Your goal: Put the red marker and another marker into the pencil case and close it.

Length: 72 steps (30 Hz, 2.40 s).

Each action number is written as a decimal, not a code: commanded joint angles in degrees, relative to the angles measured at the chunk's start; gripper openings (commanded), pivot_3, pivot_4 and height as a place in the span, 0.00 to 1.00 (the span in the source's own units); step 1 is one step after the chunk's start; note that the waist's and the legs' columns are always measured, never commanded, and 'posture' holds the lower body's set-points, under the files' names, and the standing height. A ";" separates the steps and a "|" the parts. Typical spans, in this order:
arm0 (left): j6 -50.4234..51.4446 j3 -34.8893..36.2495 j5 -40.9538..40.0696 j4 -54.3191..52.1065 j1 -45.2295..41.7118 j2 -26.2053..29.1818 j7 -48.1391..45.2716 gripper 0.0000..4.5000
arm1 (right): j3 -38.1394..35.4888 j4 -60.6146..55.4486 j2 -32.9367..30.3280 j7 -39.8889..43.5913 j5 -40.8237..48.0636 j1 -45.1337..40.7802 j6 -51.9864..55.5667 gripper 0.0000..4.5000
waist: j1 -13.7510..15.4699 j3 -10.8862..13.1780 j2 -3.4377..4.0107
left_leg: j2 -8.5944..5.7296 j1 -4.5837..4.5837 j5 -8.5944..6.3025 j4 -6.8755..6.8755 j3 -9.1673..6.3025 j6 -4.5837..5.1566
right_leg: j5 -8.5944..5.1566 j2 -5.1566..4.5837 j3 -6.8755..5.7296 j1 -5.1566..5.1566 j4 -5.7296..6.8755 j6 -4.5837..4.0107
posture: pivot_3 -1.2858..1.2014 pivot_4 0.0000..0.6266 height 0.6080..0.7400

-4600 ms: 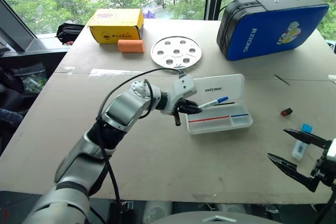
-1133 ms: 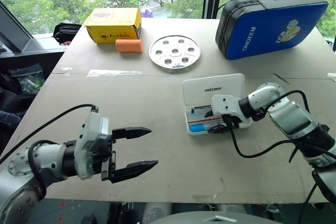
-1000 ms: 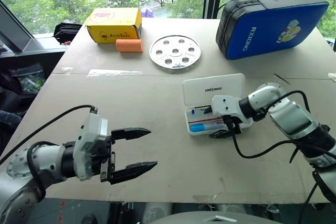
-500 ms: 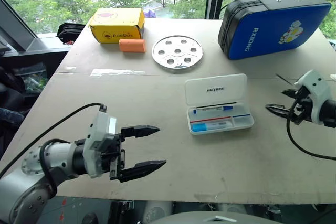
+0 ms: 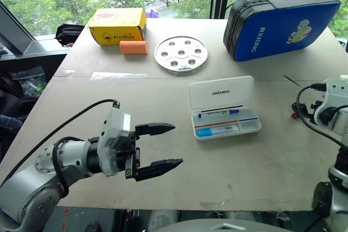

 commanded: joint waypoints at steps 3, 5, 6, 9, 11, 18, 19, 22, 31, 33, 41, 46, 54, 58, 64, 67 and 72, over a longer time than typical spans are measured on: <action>-0.96 -0.23 -0.35 -0.60 0.21 -0.62 0.09 0.97 | -0.45 -8.52 8.18 -9.57 -5.94 -1.07 4.11 0.86 | -0.03 0.00 0.02 | -0.01 0.01 0.00 -0.01 0.00 0.00 | 0.00 0.00 -0.01 0.00 0.01 0.00 | 0.52 0.24 1.00; -1.38 -0.63 0.31 -0.15 0.42 -0.85 -0.54 0.97 | -0.32 -8.21 10.08 -10.78 -6.66 -1.38 4.11 0.86 | -0.03 0.00 0.02 | -0.03 0.01 0.00 0.00 0.01 0.00 | 0.00 -0.02 -0.01 0.00 -0.01 -0.01 | 0.52 0.24 1.00; -1.74 -0.86 0.82 0.07 0.66 -0.98 -1.03 0.97 | 0.03 -7.44 10.63 -11.71 -7.35 -1.41 4.11 0.86 | -0.06 0.00 0.03 | -0.04 0.01 0.00 0.00 0.02 0.00 | 0.00 -0.03 0.00 0.01 -0.01 0.00 | 0.52 0.24 1.00; -2.69 -1.03 1.83 0.54 1.48 -1.31 -2.23 0.97 | 0.31 -4.68 11.60 -14.02 -8.96 -1.68 4.11 0.75 | -0.08 0.01 0.05 | -0.05 0.01 0.00 -0.01 0.04 0.00 | 0.00 -0.02 0.01 0.00 -0.01 -0.01 | 0.52 0.24 1.00; -3.43 -0.86 2.42 0.81 2.32 -1.42 -3.05 0.97 | 0.51 -3.82 11.76 -14.47 -9.14 -1.47 4.08 0.68 | -0.14 0.00 0.06 | -0.05 0.02 0.00 -0.02 0.03 0.00 | 0.00 -0.02 0.00 0.00 -0.01 -0.01 | 0.52 0.24 1.00; -6.77 0.30 4.68 1.73 6.55 -2.01 -6.00 0.97 | 1.55 -3.69 9.91 -11.10 -6.23 1.05 1.91 0.01 | 0.14 -0.01 0.05 | -0.04 0.03 0.00 -0.02 0.00 0.00 | -0.01 -0.04 -0.04 0.04 -0.04 -0.02 | 0.52 0.24 1.00; -6.98 0.32 4.76 1.74 6.71 -2.02 -6.06 0.97 | 1.92 -3.80 9.28 -10.26 -5.61 1.56 1.53 0.00 | 0.23 -0.02 0.03 | -0.04 0.02 0.00 -0.02 -0.02 0.00 | -0.01 -0.04 -0.06 0.05 -0.07 -0.02 | 0.52 0.24 1.00; -7.16 0.37 4.63 1.58 6.94 -1.97 -5.83 0.97 | 4.69 -6.40 4.41 1.12 1.29 6.01 -8.36 0.00 | 0.19 -0.03 0.03 | -0.05 0.03 0.00 -0.02 -0.02 0.00 | -0.01 -0.08 -0.07 0.08 -0.09 -0.02 | 0.52 0.24 1.00; -5.72 1.10 3.20 1.59 5.73 -0.17 -5.65 0.97 | 28.76 -0.10 -30.38 59.83 11.26 13.30 -60.45 0.00 | -1.58 0.29 0.28 | 0.15 0.16 -0.02 -0.03 0.09 0.04 | -0.04 0.11 -0.01 0.11 -0.12 0.06 | 0.52 0.24 1.00; -5.29 1.24 2.83 1.33 5.38 0.04 -5.35 0.97 | 33.02 3.87 -30.92 64.29 10.96 8.85 -64.63 0.00 | -1.64 0.31 0.26 | 0.28 0.18 -0.02 0.00 0.13 0.04 | -0.03 0.24 0.03 0.10 -0.10 0.04 | 0.52 0.24 1.00; -3.65 3.01 0.91 -0.56 5.91 0.68 -3.58 0.97 | 44.09 18.73 -28.82 70.48 3.86 -2.70 -78.49 0.00 | -0.86 0.42 0.15 | 0.29 0.09 -0.02 0.04 0.06 0.02 | -0.02 0.17 0.00 0.07 -0.08 0.04 | 0.52 0.24 1.00; -3.86 4.45 0.79 -1.45 8.07 0.33 -3.17 0.97 | 47.08 24.91 -27.58 73.44 1.92 -6.68 -82.18 0.00 | -0.34 0.45 0.15 | 0.28 0.10 -0.01 0.05 0.09 0.01 | -0.02 0.09 0.00 0.06 -0.08 0.02 | 0.52 0.24 1.00; -5.09 5.85 1.63 -1.72 10.92 -0.41 -3.71 0.97 | 43.26 24.91 -29.55 76.38 6.97 -8.03 -77.56 0.67 | 0.07 0.46 0.16 | 0.25 0.10 -0.01 0.06 0.09 0.00 | -0.02 0.01 -0.02 0.07 -0.08 0.00 | 0.52 0.24 1.00; -5.30 6.42 1.49 -2.52 11.93 -0.92 -2.92 0.97 | 37.69 23.03 -31.61 74.65 14.65 -7.88 -61.17 0.61 | 0.18 0.48 0.19 | 0.20 0.06 -0.01 0.06 0.06 0.00 | -0.02 -0.17 -0.04 0.07 -0.08 0.00 | 0.52 0.24 1.00; -5.13 7.86 -0.26 -4.51 13.27 -2.08 -0.86 0.97 | 29.41 31.13 -30.33 63.13 18.13 -11.78 -46.29 0.12 | -0.09 0.47 0.17 | 0.20 0.07 -0.01 0.06 0.06 0.00 | -0.11 -0.33 -0.02 0.07 -0.08 -0.19 | 0.52 0.24 1.00; -5.11 9.23 -0.80 -4.55 14.09 -2.03 -1.06 0.97 | 31.21 45.66 -24.80 50.62 11.04 -21.54 -50.19 0.02 | -0.89 0.49 0.20 | 0.20 0.11 -0.01 0.06 0.19 0.00 | -0.10 -0.27 0.08 0.05 -0.06 -0.21 | 0.52 0.24 1.00; -5.04 9.45 -0.64 -4.27 13.80 -1.84 -0.77 0.97 | 35.95 66.85 -15.30 44.94 3.44 -34.85 -57.85 0.02 | -1.36 0.52 0.22 | 0.17 0.11 0.00 0.00 0.26 -0.02 | -0.05 0.01 0.14 -0.02 -0.03 -0.16 | 0.52 0.24 1.00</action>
